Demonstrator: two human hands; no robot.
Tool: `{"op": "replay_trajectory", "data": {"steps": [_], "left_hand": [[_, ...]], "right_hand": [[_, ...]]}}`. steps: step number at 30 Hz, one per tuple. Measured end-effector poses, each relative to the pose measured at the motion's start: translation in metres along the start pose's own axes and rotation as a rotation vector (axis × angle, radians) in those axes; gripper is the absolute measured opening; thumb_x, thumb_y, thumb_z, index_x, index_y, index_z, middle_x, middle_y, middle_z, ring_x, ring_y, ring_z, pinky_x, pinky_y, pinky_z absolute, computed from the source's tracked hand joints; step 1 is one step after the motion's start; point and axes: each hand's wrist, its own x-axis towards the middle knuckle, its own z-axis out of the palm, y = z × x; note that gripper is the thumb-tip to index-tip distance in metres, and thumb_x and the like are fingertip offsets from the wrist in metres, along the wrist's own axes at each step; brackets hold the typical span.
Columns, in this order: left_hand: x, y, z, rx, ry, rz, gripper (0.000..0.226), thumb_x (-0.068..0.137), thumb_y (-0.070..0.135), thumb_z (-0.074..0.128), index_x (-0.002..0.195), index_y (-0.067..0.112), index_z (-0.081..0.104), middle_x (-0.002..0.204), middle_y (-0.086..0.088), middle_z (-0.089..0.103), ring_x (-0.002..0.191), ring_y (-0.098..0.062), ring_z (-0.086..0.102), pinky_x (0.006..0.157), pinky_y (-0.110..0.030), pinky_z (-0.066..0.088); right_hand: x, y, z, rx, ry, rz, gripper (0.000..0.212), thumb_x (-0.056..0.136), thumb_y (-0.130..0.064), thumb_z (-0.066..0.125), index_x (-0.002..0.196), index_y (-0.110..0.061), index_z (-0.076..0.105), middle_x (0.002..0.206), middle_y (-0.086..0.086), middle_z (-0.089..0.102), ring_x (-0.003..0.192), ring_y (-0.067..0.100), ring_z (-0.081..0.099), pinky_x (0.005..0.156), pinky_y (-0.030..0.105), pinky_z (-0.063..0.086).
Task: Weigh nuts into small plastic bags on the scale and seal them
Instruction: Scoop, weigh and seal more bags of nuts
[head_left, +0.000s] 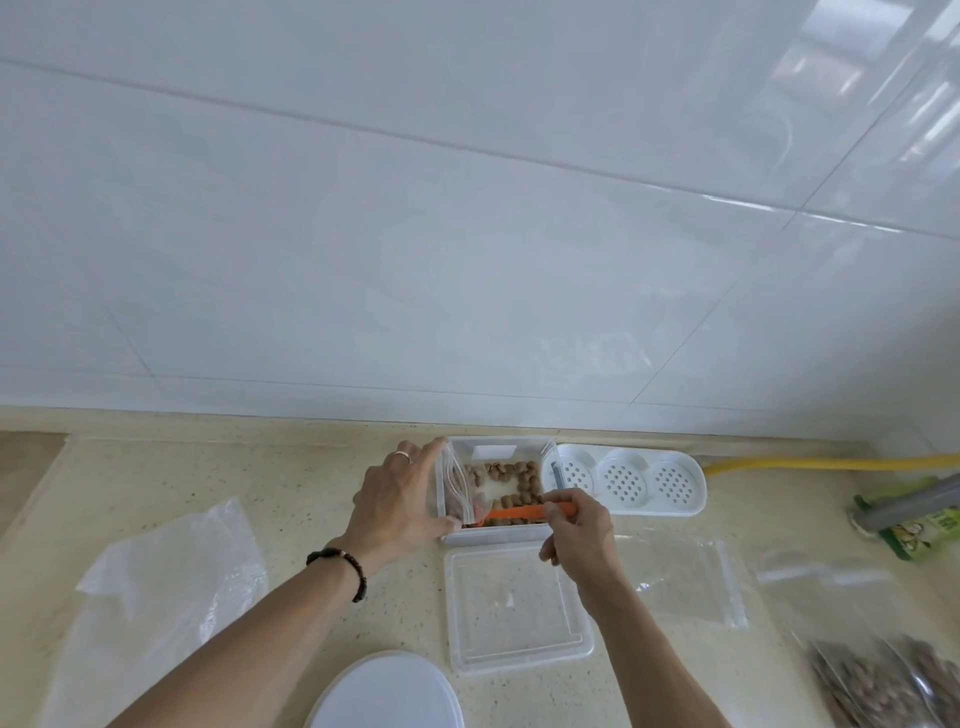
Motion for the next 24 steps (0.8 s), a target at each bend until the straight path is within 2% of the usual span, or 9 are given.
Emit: {"op": "replay_trajectory", "data": {"steps": [5, 12, 15, 18, 21, 24], "left_hand": [[-0.002, -0.006, -0.004, -0.008, 0.032, -0.019, 0.092, 0.067, 0.049, 0.077, 0.143, 0.032, 0.028, 0.116, 0.001, 0.045, 0.110, -0.019, 0.049, 0.093, -0.036, 0.042], [0.006, 0.000, -0.011, 0.081, 0.016, -0.049, 0.092, 0.069, 0.050, 0.075, 0.145, 0.030, 0.027, 0.121, -0.002, 0.046, 0.115, -0.022, 0.049, 0.093, -0.039, 0.043], [0.010, 0.008, -0.011, 0.086, 0.004, -0.058, 0.090, 0.070, 0.050, 0.074, 0.144, 0.029, 0.027, 0.124, -0.004, 0.046, 0.118, -0.023, 0.048, 0.093, -0.039, 0.043], [0.015, 0.014, -0.007, 0.058, -0.012, -0.062, 0.093, 0.069, 0.052, 0.074, 0.145, 0.028, 0.026, 0.127, -0.005, 0.045, 0.120, -0.023, 0.046, 0.092, -0.038, 0.042], [0.017, 0.014, -0.003, -0.079, -0.017, -0.084, 0.098, 0.068, 0.053, 0.077, 0.147, 0.028, 0.024, 0.130, -0.004, 0.043, 0.122, -0.022, 0.043, 0.093, -0.038, 0.040], [0.016, 0.014, -0.002, -0.185, -0.011, -0.092, 0.101, 0.067, 0.053, 0.079, 0.148, 0.029, 0.023, 0.131, -0.002, 0.042, 0.121, -0.018, 0.045, 0.095, -0.037, 0.043]], "right_hand": [[0.002, 0.002, -0.011, 0.189, 0.119, 0.107, 0.010, 0.098, -0.006, 0.053, 0.098, -0.009, 0.062, 0.085, 0.018, 0.069, 0.045, 0.017, 0.058, 0.050, 0.029, 0.046], [-0.003, -0.020, -0.031, 0.307, 0.196, 0.030, 0.010, 0.098, -0.006, 0.053, 0.099, -0.010, 0.062, 0.088, 0.013, 0.073, 0.045, 0.015, 0.057, 0.049, 0.029, 0.046], [-0.009, -0.039, -0.037, 0.277, 0.204, -0.071, 0.010, 0.097, -0.006, 0.053, 0.097, -0.010, 0.063, 0.076, 0.011, 0.069, 0.045, 0.015, 0.058, 0.048, 0.028, 0.045], [-0.020, -0.057, -0.031, 0.145, 0.169, -0.239, 0.012, 0.096, -0.005, 0.055, 0.091, -0.013, 0.063, 0.067, 0.007, 0.063, 0.043, 0.016, 0.058, 0.044, 0.025, 0.044], [-0.031, -0.065, -0.021, -0.081, 0.131, -0.495, 0.020, 0.096, -0.006, 0.055, 0.086, -0.023, 0.061, 0.061, 0.005, 0.059, 0.046, 0.025, 0.057, 0.046, 0.034, 0.044], [-0.036, -0.066, -0.020, -0.221, 0.135, -0.624, 0.023, 0.097, -0.011, 0.052, 0.087, -0.031, 0.055, 0.059, 0.009, 0.056, 0.053, 0.033, 0.055, 0.052, 0.046, 0.046]]}}
